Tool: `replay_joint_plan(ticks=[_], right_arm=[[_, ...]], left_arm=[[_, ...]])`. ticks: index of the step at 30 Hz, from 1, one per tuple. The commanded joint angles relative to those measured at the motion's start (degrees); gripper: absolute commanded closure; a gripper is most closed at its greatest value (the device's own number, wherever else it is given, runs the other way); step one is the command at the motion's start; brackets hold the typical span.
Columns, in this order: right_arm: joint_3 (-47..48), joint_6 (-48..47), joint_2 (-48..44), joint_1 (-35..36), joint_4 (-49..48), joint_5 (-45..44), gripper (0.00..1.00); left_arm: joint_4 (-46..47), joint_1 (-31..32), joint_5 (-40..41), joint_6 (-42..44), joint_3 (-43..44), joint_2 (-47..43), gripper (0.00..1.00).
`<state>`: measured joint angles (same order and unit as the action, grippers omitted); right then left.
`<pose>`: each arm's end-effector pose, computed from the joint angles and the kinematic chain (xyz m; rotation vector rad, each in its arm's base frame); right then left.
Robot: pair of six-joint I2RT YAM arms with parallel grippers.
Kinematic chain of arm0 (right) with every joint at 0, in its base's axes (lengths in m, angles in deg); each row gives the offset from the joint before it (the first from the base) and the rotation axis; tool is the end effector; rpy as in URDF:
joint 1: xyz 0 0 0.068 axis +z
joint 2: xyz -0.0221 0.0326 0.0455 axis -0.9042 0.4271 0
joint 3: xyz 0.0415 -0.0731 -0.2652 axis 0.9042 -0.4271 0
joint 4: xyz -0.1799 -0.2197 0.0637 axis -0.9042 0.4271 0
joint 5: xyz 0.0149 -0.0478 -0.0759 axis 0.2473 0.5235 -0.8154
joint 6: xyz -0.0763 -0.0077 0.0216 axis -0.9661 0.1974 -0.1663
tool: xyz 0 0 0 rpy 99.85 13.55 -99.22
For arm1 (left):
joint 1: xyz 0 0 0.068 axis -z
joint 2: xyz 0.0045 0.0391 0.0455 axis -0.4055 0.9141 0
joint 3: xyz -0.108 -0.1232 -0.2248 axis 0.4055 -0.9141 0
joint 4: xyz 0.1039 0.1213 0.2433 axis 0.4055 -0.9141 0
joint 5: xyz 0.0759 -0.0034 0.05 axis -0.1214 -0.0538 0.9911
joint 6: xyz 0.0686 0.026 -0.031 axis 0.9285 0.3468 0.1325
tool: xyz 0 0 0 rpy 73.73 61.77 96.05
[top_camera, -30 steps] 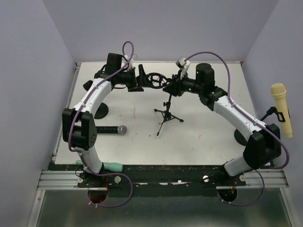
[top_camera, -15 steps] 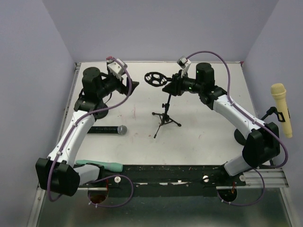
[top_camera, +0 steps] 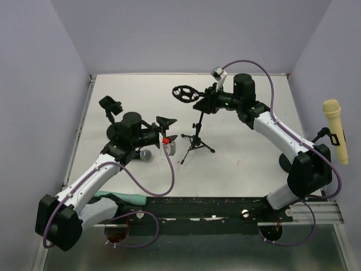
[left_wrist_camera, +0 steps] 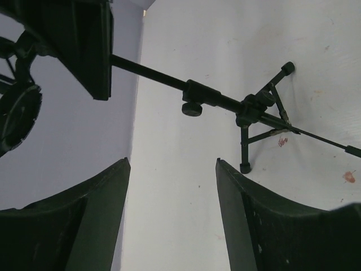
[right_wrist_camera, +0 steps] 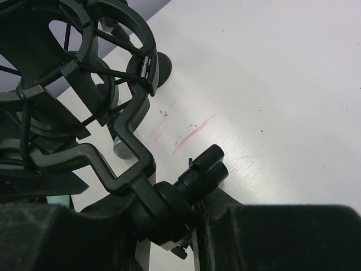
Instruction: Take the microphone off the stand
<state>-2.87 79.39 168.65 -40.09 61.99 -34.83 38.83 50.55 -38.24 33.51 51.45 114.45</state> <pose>0.3627 0.2133 0.3209 -0.7169 1.8131 1.0362 0.2292 -0.1659 0.2883 1.5415 0.9145 -0.2550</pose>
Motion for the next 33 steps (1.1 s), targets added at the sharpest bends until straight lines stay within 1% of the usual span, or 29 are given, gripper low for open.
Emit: replay_joint_plan(ticks=[1, 3, 5, 14, 20, 28, 30, 33], right_arm=[[0.1, 0.5, 0.7, 0.3, 1.6, 2.2, 0.99], [0.0, 0.4, 0.7, 0.3, 1.6, 2.2, 0.99], [-0.2, 0.6, 0.4, 0.3, 1.5, 2.2, 0.99], [-0.5, 0.1, 0.0, 0.3, 1.4, 2.2, 0.99], [0.6, 0.1, 0.7, 0.3, 1.3, 2.6, 0.99], [1.4, 0.4, 1.2, 0.2, 0.9, 3.2, 0.99], [1.4, 0.3, 1.2, 0.2, 0.9, 3.2, 0.99], [1.2, 0.4, 1.0, 0.3, 0.9, 3.3, 0.99]], left_arm=[[6.1, 3.6, -1.4, 9.2, 0.6, 7.0, 0.30], [8.5, 4.9, -0.9, 10.1, 1.1, 10.3, 0.30], [8.6, 6.0, -0.3, 11.0, 2.5, 13.2, 0.32], [13.1, 9.3, 5.0, 12.5, 6.6, 22.5, 0.35], [13.5, 9.6, 7.8, 13.0, 8.3, 25.6, 0.47], [13.3, 9.7, 10.1, 12.0, 8.5, 26.4, 0.51], [13.0, 9.7, 10.1, 11.9, 8.7, 26.8, 0.56], [12.1, 9.6, 11.1, 10.9, 9.6, 27.3, 0.67]])
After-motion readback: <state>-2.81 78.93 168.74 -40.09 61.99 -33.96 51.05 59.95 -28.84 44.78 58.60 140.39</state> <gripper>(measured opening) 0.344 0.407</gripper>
